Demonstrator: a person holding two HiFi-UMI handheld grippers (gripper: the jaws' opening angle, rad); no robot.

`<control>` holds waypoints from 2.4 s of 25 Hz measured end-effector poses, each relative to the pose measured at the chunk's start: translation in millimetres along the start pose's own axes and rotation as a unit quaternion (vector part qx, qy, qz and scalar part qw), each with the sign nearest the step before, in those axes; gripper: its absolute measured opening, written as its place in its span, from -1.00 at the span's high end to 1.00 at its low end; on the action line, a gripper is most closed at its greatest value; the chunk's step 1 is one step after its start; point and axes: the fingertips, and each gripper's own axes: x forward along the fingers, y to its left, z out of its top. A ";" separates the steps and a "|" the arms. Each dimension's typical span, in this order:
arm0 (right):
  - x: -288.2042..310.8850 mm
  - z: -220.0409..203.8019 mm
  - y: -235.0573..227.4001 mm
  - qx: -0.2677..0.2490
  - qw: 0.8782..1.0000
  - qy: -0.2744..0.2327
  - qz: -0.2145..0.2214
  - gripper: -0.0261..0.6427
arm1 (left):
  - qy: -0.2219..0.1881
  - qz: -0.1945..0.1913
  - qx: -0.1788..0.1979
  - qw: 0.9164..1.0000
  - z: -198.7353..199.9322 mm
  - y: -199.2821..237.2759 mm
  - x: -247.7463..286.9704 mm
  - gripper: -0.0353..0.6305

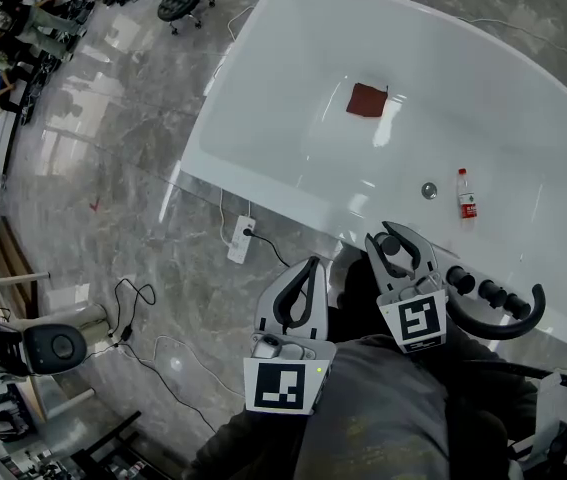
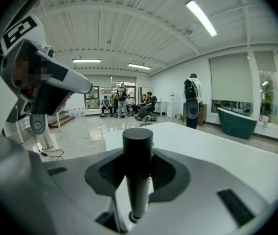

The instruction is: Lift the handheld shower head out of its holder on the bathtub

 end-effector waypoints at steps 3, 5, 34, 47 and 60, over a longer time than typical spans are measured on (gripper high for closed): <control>-3.7 6.9 -0.1 -0.001 1.000 0.000 0.004 0.56 | 0.000 0.001 0.000 1.000 9.6 -1.2 -2.8 0.89; -7.2 12.8 -1.1 -0.002 1.000 0.000 0.004 0.56 | 0.000 0.000 0.000 1.000 18.3 -2.5 -4.6 0.89; -58.9 123.2 11.9 -0.031 0.998 -0.051 0.015 0.56 | -0.032 0.001 -0.001 0.999 95.9 -9.3 -54.9 0.89; -92.9 144.7 22.7 -0.045 0.996 -0.074 0.015 0.56 | -0.071 -0.002 0.000 0.997 107.4 -27.2 -84.9 0.89; -127.4 177.1 34.7 -0.053 0.992 -0.118 0.009 0.56 | -0.109 -0.010 0.017 0.994 119.4 -41.8 -113.2 0.89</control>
